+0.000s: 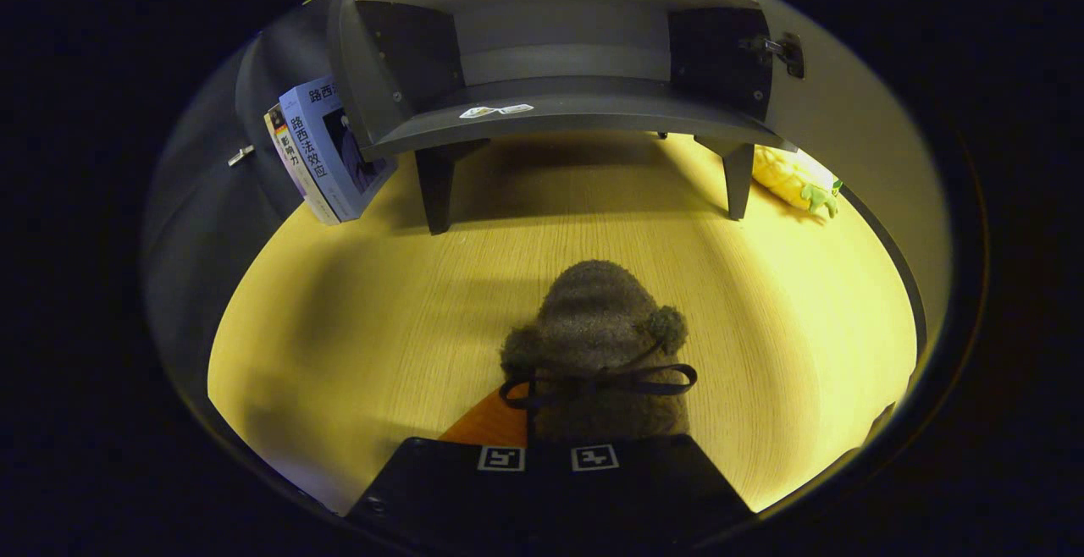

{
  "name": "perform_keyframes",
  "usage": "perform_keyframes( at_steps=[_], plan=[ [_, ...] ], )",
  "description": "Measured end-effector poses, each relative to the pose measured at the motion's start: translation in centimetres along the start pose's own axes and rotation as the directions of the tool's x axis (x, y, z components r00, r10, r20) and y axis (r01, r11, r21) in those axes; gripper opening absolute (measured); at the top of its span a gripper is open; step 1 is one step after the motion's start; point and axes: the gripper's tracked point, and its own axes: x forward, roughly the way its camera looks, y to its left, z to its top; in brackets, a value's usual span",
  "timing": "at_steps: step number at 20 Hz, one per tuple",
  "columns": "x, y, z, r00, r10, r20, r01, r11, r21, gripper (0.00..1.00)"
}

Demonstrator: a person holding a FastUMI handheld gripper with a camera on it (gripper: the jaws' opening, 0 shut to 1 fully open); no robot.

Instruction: Open the shoe cabinet door, grab the shoes and put them into the shoe cabinet, then close the shoe cabinet door.

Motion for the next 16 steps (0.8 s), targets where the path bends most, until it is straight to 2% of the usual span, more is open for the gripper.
perform_keyframes(
  at_steps=[5,10,16],
  plan=[
    [-3.6,0.3,2.0,1.000,0.014,0.016,-0.013,1.000,-0.013,0.05],
    [-11.8,0.8,10.3,0.989,0.060,0.135,-0.056,0.998,-0.029,0.05],
    [-21.6,1.9,19.7,0.951,0.141,0.273,-0.114,0.987,-0.113,0.05]
  ],
)
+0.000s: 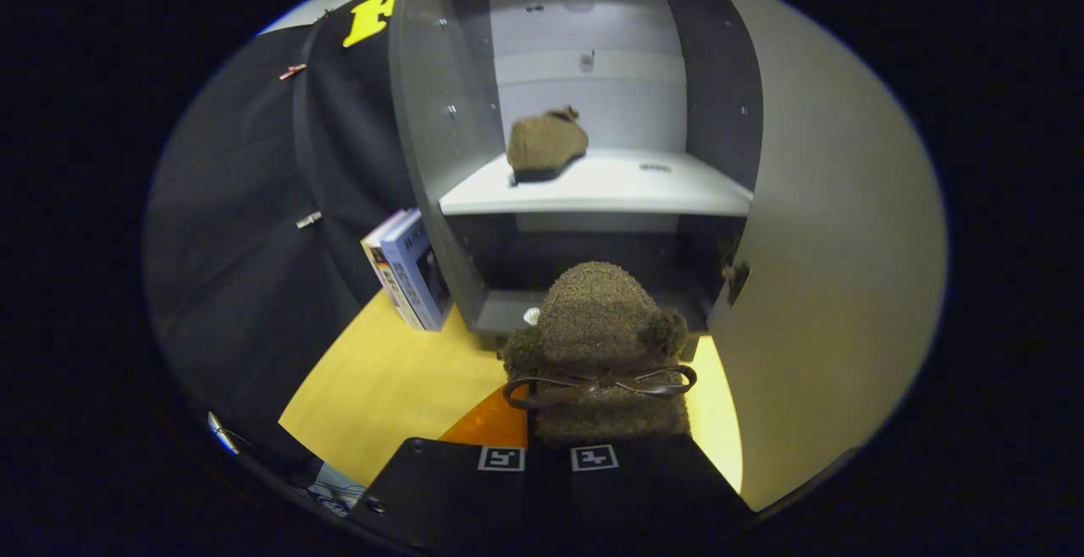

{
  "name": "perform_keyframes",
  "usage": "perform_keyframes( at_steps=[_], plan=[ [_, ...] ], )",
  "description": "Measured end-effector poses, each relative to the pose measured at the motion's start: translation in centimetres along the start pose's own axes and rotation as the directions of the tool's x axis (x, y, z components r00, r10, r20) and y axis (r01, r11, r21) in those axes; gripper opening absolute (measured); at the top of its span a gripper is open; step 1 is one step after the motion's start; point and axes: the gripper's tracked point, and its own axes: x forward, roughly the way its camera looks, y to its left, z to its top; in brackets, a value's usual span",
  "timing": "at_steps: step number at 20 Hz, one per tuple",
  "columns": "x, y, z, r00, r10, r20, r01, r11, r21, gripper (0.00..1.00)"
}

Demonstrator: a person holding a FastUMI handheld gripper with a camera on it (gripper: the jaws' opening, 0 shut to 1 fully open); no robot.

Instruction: Open the shoe cabinet door, grab the shoes and put them into the shoe cabinet, then close the shoe cabinet door.

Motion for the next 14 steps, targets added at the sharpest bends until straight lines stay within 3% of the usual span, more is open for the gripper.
perform_keyframes(
  at_steps=[7,14],
  plan=[
    [-1.8,-1.1,9.2,0.994,-0.060,0.086,0.057,0.998,0.033,0.05],
    [1.6,-3.7,16.9,0.988,-0.129,0.087,0.120,0.988,0.102,0.05]
  ],
)
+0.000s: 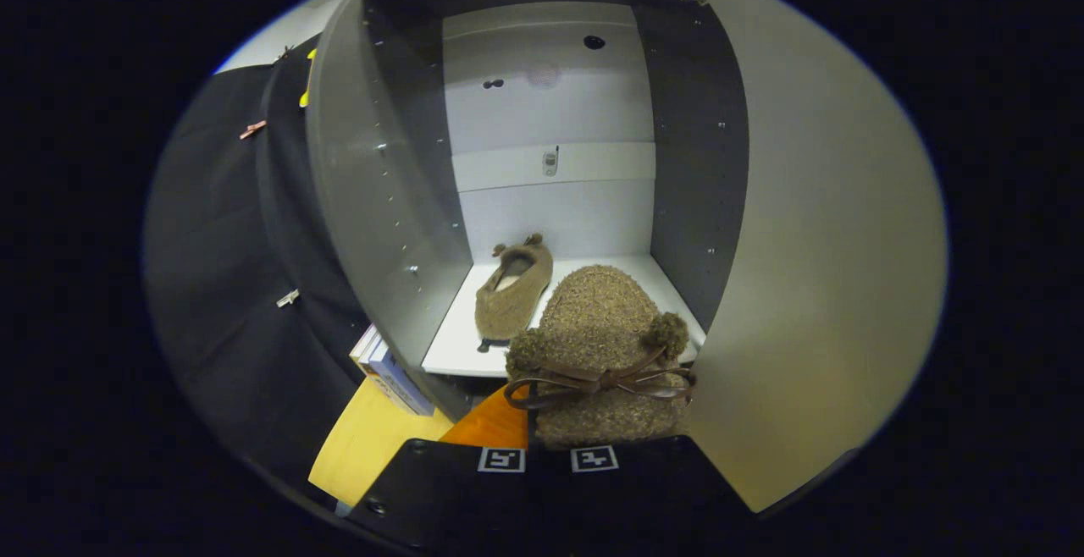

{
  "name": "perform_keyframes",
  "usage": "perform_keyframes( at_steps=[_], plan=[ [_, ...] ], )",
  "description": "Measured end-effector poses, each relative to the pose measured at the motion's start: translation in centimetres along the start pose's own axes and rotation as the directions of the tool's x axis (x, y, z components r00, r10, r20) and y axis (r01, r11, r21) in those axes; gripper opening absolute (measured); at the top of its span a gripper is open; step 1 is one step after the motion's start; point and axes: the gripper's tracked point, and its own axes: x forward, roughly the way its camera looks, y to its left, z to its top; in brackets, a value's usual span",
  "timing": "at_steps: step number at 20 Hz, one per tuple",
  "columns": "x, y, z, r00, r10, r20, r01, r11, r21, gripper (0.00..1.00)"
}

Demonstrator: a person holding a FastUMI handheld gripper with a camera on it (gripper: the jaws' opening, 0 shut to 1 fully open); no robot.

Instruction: Open the shoe cabinet door, grab the shoes and put them into the shoe cabinet, then close the shoe cabinet door.

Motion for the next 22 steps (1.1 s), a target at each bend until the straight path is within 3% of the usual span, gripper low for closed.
perform_keyframes(
  at_steps=[12,18,22],
  plan=[
    [15.5,-1.1,7.9,0.994,-0.070,-0.087,0.071,0.997,0.009,0.05],
    [24.0,-3.5,6.1,0.975,-0.111,-0.192,0.121,0.992,0.038,0.05],
    [26.6,-4.4,4.5,0.961,-0.118,-0.250,0.131,0.991,0.035,0.05]
  ],
)
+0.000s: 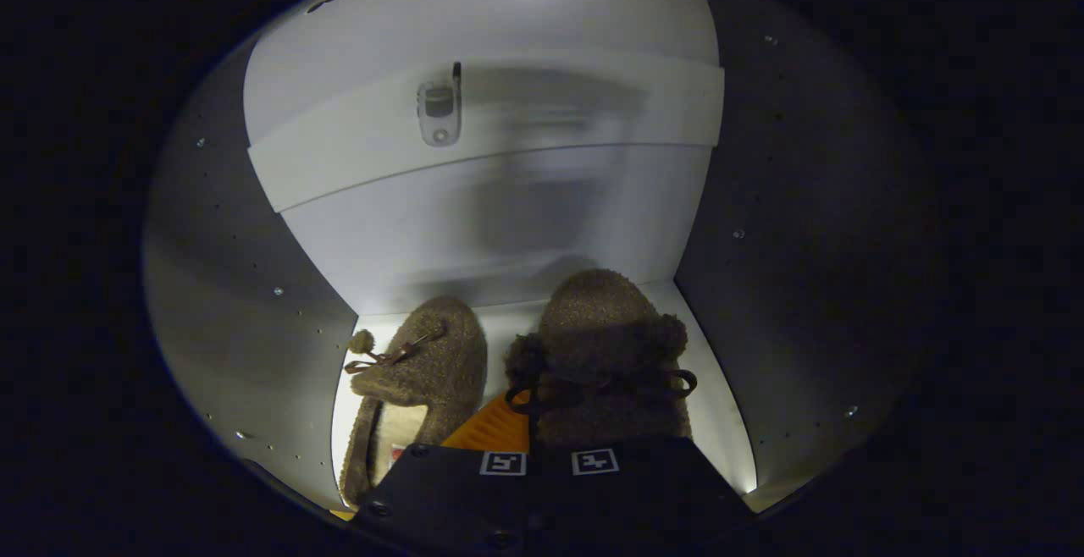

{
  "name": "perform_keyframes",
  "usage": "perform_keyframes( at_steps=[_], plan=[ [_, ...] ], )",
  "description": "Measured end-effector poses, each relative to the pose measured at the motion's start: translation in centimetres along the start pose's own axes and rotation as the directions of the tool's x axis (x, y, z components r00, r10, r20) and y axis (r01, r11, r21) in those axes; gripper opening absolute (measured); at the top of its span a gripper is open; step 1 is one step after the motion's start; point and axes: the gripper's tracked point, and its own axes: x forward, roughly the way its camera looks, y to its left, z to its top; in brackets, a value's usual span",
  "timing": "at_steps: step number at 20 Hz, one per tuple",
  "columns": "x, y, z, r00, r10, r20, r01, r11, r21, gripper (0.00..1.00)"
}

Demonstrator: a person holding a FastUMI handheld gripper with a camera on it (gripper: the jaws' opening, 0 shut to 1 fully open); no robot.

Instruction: Open the shoe cabinet door, grab the shoes and put them into the shoe cabinet, then close the shoe cabinet door.

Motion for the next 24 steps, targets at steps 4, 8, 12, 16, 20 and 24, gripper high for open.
perform_keyframes(
  at_steps=[4,8,12,16,20,24],
  plan=[
    [2.2,-0.4,-1.5,0.997,-0.041,-0.069,0.040,0.999,-0.015,0.05],
    [2.2,-0.6,-1.0,0.998,-0.041,-0.054,0.041,0.999,0.004,0.06],
    [1.2,-0.4,-1.5,0.998,-0.030,-0.063,0.030,0.999,-0.014,0.33],
    [-1.5,-0.3,-1.5,0.999,-0.030,-0.024,0.030,0.999,-0.014,0.87],
    [-5.5,-0.3,-1.9,0.999,-0.027,0.026,0.027,1.000,-0.010,0.90],
    [-12.9,0.2,-2.0,0.992,-0.002,0.127,0.005,1.000,-0.023,0.97]
  ],
)
